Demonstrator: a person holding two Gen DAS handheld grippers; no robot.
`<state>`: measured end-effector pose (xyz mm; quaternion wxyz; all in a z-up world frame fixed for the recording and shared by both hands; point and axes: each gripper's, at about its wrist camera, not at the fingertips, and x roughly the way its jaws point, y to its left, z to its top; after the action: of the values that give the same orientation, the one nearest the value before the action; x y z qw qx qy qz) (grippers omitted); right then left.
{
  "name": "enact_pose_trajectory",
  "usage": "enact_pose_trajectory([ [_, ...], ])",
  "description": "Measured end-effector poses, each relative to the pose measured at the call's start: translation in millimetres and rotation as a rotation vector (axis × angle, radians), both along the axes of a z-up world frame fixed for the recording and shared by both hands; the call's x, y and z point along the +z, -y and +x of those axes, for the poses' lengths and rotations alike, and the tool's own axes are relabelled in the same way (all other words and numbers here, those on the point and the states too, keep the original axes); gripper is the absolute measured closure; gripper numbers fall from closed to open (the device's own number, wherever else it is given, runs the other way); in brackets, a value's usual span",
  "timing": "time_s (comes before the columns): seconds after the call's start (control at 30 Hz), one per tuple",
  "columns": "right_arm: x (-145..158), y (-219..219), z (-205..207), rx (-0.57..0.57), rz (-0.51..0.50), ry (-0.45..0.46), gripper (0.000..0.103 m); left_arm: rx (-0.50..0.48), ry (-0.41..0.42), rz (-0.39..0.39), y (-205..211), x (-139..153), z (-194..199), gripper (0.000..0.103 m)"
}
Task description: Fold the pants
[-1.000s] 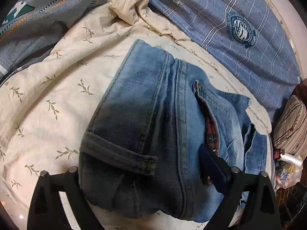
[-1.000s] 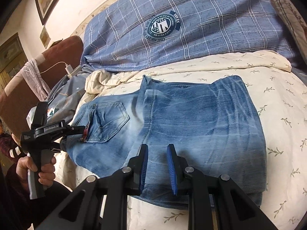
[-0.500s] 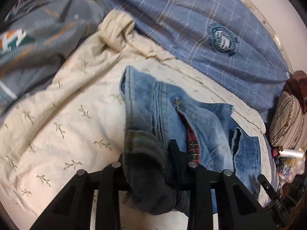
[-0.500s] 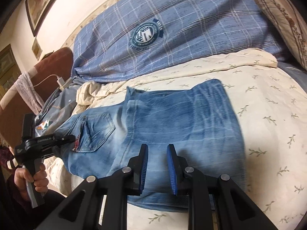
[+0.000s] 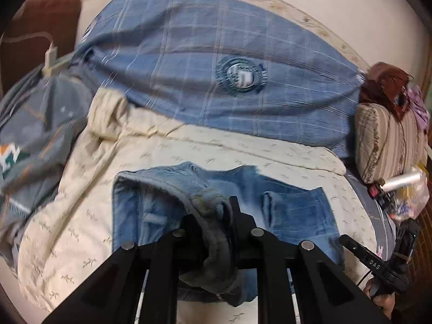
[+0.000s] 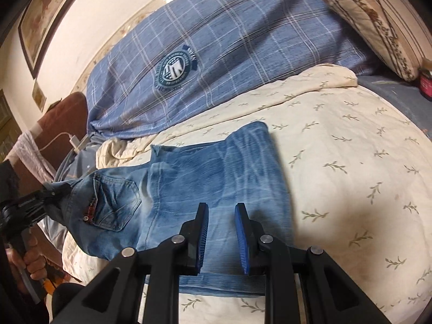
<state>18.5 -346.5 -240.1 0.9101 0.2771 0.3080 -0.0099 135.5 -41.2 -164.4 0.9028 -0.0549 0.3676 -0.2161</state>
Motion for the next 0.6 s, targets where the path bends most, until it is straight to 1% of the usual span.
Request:
enact_pose_trajectory([
  [0.07, 1, 4, -3, -0.007, 0.009, 0.005, 0.08, 0.003, -0.005, -0.016, -2, 2, 1, 0.088],
  [0.13, 2, 6, -5, -0.009, 0.007, 0.011, 0.08, 0.034, -0.035, -0.023, -9, -2, 6, 0.088],
  [0.2, 1, 7, -5, -0.007, 0.017, 0.009, 0.08, 0.041, -0.058, -0.034, -16, -7, 9, 0.089],
  [0.27, 1, 6, -4, 0.002, 0.024, 0.009, 0.08, 0.051, -0.081, -0.025, -21, -12, 13, 0.089],
  [0.33, 2, 2, -2, 0.012, 0.013, 0.006, 0.08, 0.092, -0.11, -0.02, -33, -19, 18, 0.087],
  [0.4, 3, -2, 0, 0.025, 0.004, 0.005, 0.08, 0.147, -0.154, -0.03, -53, -30, 25, 0.073],
  [0.43, 3, -4, 0, 0.031, 0.002, 0.005, 0.08, 0.159, -0.174, -0.035, -60, -34, 27, 0.055],
  [0.47, 3, -6, 2, 0.037, 0.0, 0.004, 0.08, 0.182, -0.2, -0.038, -70, -41, 28, 0.041],
  [0.5, 2, -8, 3, 0.041, 0.0, 0.002, 0.08, 0.204, -0.214, -0.039, -78, -46, 28, 0.038],
  [0.6, 1, -14, 8, 0.056, 0.003, -0.009, 0.08, 0.265, -0.259, -0.053, -103, -62, 24, 0.037],
])
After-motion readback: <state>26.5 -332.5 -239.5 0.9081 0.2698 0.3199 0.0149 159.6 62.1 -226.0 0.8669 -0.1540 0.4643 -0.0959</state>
